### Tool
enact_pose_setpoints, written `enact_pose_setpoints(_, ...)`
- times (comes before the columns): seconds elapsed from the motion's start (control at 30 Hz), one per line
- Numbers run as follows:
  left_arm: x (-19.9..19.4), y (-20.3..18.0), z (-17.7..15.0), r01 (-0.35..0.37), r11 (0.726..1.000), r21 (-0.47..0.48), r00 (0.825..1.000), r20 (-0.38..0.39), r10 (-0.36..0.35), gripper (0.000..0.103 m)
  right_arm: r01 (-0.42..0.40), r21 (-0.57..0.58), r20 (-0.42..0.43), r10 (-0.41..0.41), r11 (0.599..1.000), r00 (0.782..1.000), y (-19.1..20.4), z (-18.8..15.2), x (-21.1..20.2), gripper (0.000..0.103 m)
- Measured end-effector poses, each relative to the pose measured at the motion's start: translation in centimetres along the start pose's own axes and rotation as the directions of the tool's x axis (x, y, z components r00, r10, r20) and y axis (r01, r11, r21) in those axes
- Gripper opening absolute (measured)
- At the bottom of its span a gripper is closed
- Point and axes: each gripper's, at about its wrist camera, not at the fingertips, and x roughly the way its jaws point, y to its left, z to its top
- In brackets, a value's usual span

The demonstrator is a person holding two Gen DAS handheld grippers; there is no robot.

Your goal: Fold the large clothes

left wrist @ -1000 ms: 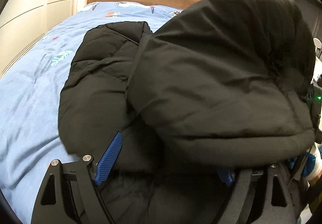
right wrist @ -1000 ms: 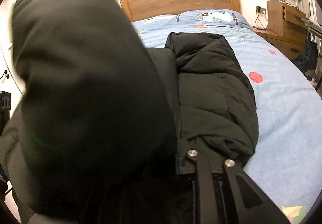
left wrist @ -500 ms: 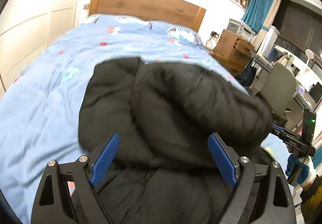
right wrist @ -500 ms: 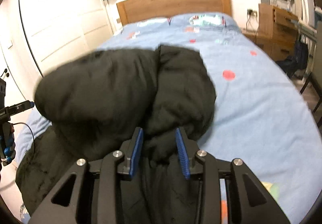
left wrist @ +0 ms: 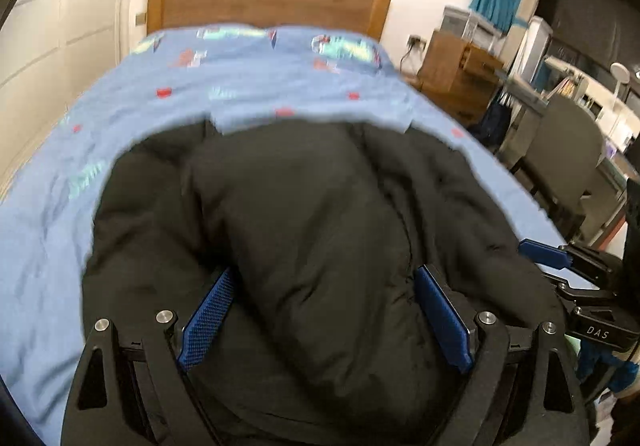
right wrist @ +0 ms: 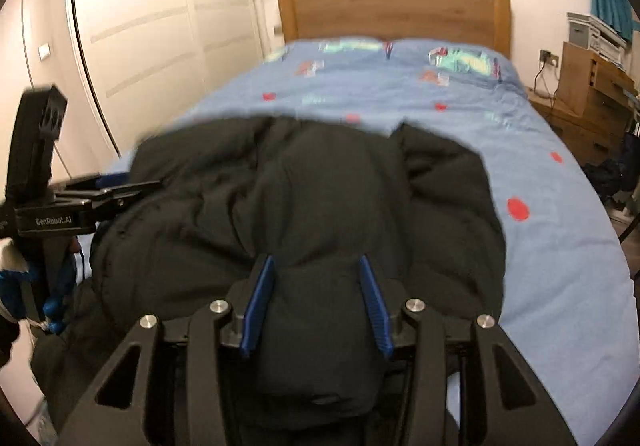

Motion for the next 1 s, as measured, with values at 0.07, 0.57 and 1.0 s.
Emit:
enact_pose_setpoints(0.07,1.4,0.5,-1.6,-0.013,1.0,-0.01,1.0,-0.027,0.012,0.09,0.024,-0.019,-0.05,-0.025,1.0,0.998,0.0,-1.6,1.8,0.044)
enact_pose_setpoints(0.57,4.4,-0.1,-2.9,-0.079,0.996,-0.031,0.991,-0.106,0.075,0.091,0.124,-0.02,-0.165,-0.126,0.992,0.978,-0.1,-4.4,7.1,0.047)
enact_pose_setpoints(1.0,0.6,-1.5,-5.4,-0.147,0.989,-0.01,0.985,-0.088,0.146,0.091,0.126,0.04,-0.176,-0.118,0.991,0.977,1.1,-5.7,3.4,0.048)
